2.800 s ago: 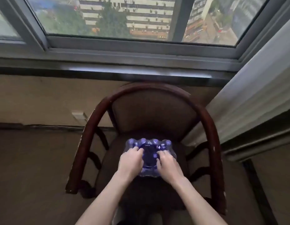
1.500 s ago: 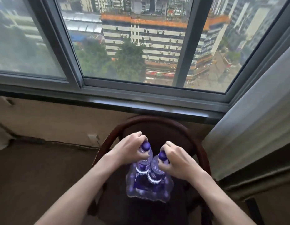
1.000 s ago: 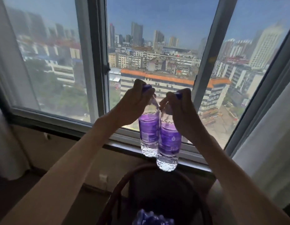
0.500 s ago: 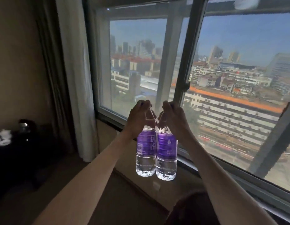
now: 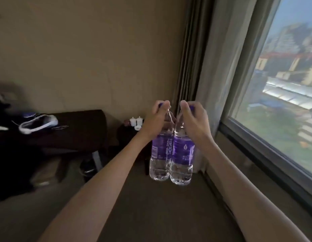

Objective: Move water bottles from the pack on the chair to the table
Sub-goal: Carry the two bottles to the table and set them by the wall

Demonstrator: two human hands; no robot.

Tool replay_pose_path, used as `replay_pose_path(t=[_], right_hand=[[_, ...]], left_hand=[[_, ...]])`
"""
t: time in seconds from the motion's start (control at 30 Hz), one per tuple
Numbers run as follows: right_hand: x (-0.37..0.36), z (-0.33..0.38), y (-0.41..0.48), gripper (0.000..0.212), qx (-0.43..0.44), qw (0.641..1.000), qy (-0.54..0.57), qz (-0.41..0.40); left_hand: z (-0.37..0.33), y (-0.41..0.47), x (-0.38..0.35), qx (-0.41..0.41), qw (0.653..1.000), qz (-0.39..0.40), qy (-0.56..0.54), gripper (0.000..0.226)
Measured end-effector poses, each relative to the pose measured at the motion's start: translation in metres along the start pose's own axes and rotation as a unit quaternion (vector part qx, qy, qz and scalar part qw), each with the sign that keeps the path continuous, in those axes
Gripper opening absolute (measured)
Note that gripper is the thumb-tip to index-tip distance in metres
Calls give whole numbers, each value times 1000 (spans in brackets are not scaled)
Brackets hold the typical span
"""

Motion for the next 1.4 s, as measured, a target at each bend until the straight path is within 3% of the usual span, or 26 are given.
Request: replay_pose_path(t=[0.13,0.3,0.57,0.8,1.03,1.27,1.4], right_hand=[[-94,-48,74,35,17,1000,-17,14],[-199,-110,181,39,28,998,-35,54],[-356,-200,341,49,-43,986,-6,160],[-487,-297,439,26,-56,981,-22,183],[-568,-402,483,24,-64,980,-13,190],[-610,-507,487,26,-85,969,-8,234],[-622,-596,472,26,-99,964,-21,246]], left_hand=[[45,96,62,-22,998,-35,41,21],[94,223,126,-5,999,-23,32,19],[173,404,223,24,996,-80,1,19],[285,547,295,35,997,-66,10,19],[385,624,336,106,991,-84,19,23],[472,646,351,109,988,-108,28,24],[558,647,353,126,983,-128,41,26]])
Point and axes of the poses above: each hand's wrist, its own y-axis towards the middle knuckle, its own x-axis out of the back of the hand, z = x × y, the point moved 4 cm from there along y, towards the middle knuckle, and after that the axes turned 6 degrees about -z, right-handed, at the moved point
